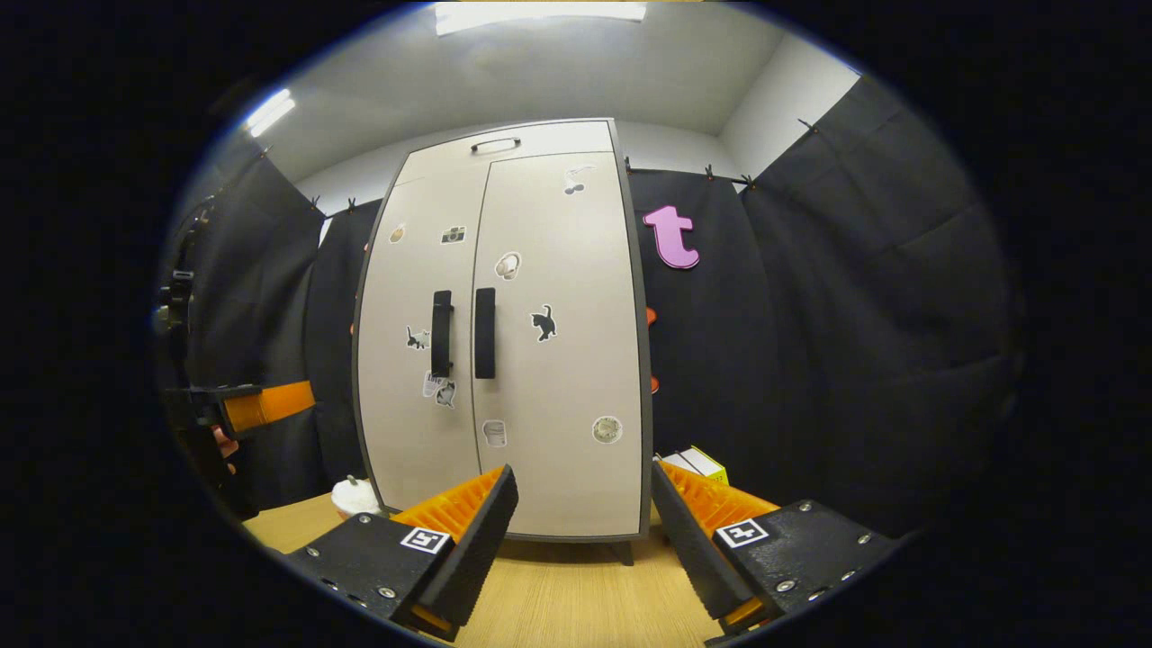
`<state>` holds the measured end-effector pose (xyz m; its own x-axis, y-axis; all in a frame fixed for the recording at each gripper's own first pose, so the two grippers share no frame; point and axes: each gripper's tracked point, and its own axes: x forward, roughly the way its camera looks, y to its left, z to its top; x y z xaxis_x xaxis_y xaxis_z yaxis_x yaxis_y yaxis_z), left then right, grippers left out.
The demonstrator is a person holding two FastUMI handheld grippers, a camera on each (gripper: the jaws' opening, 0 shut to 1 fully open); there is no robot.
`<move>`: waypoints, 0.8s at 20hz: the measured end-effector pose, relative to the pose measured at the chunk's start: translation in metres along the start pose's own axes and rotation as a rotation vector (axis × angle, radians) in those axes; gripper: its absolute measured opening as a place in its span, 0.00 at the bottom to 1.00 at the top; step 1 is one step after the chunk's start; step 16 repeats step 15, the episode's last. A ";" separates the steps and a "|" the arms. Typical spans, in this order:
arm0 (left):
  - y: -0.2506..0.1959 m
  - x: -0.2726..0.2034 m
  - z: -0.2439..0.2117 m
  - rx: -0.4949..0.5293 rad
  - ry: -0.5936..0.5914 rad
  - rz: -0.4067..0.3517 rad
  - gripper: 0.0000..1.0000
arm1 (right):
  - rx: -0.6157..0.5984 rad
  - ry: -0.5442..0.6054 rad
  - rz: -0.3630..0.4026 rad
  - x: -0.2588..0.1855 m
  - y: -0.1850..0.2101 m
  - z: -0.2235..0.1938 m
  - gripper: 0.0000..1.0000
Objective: Grab one shoe with the right hand and put it into the shoe cabinet, grab the other shoe with the left hand and put it into the shoe cabinet; then close the right door with the right hand and the left door with the left hand.
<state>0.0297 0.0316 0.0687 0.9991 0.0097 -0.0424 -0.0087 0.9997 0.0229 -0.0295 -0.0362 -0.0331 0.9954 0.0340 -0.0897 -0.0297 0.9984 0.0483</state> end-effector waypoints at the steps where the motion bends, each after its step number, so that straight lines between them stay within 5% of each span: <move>1: 0.000 -0.009 -0.003 0.008 -0.001 0.005 0.96 | -0.003 0.002 0.001 -0.002 0.001 -0.001 0.92; 16: -0.010 -0.041 -0.018 -0.023 0.027 -0.028 0.96 | 0.008 -0.007 0.019 -0.015 0.014 -0.007 0.92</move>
